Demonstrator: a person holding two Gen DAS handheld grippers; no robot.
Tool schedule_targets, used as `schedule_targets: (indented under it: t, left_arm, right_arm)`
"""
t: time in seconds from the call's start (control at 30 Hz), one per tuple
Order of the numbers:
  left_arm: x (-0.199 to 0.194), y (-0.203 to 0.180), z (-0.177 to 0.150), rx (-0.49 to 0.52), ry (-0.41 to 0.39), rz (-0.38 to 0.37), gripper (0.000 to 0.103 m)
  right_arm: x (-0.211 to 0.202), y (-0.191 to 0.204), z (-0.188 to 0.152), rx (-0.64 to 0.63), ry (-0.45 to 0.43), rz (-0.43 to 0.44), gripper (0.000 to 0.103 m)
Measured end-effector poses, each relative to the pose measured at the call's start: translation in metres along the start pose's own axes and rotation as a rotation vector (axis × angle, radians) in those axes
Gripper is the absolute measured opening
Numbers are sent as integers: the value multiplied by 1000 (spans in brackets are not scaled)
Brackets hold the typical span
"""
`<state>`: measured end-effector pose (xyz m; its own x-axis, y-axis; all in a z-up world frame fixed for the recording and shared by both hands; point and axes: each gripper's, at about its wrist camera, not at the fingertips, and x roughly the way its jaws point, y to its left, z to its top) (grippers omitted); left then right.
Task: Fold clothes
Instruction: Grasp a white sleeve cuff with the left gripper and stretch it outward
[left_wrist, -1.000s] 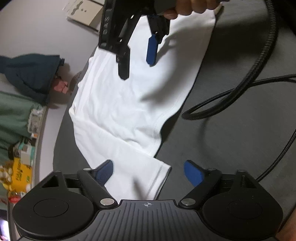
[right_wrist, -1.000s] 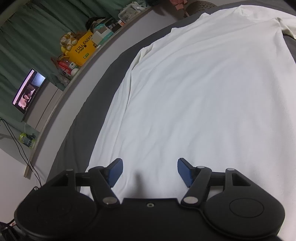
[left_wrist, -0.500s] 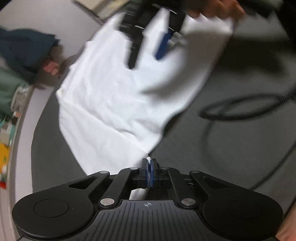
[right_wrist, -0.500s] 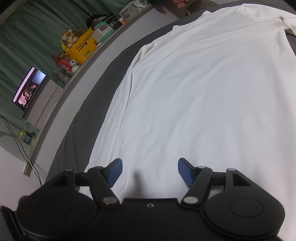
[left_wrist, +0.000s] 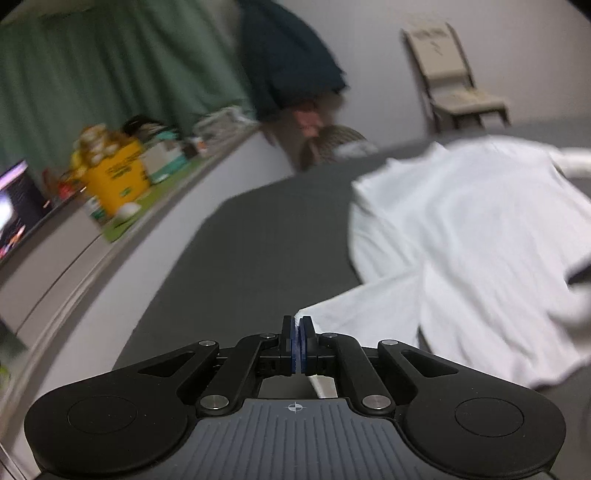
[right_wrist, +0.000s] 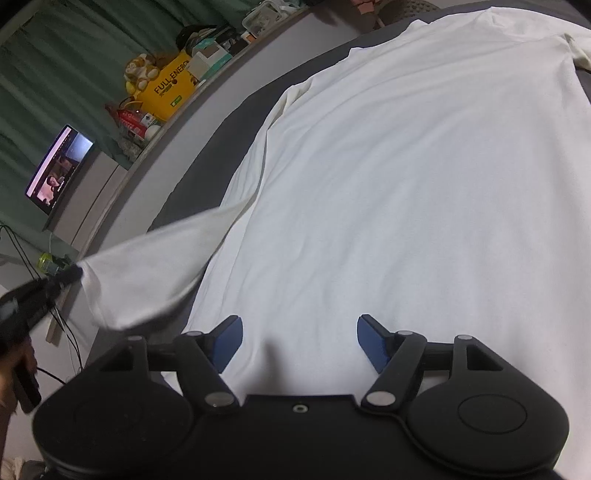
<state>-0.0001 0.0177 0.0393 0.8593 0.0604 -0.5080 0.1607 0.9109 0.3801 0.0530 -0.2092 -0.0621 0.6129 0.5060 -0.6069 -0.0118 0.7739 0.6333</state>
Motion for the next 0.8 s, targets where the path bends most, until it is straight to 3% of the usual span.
schedule_targets:
  t: [0.17,0.4,0.57,0.8]
  left_arm:
    - [36,66,-1,-123,19,107,3]
    - [111,159,-8,-200,141,289,3]
    - [164,200,-3,-167,208,364,3]
    - [222,209,0,-84,283,396,3]
  right_arm:
    - [1,5,-2,-39,3,-8,71]
    - [2,20,-7,-128,11,-9,72]
    - [7,40,-18,-240,39,27,72]
    - [17,53,-24,-311,82,87,72]
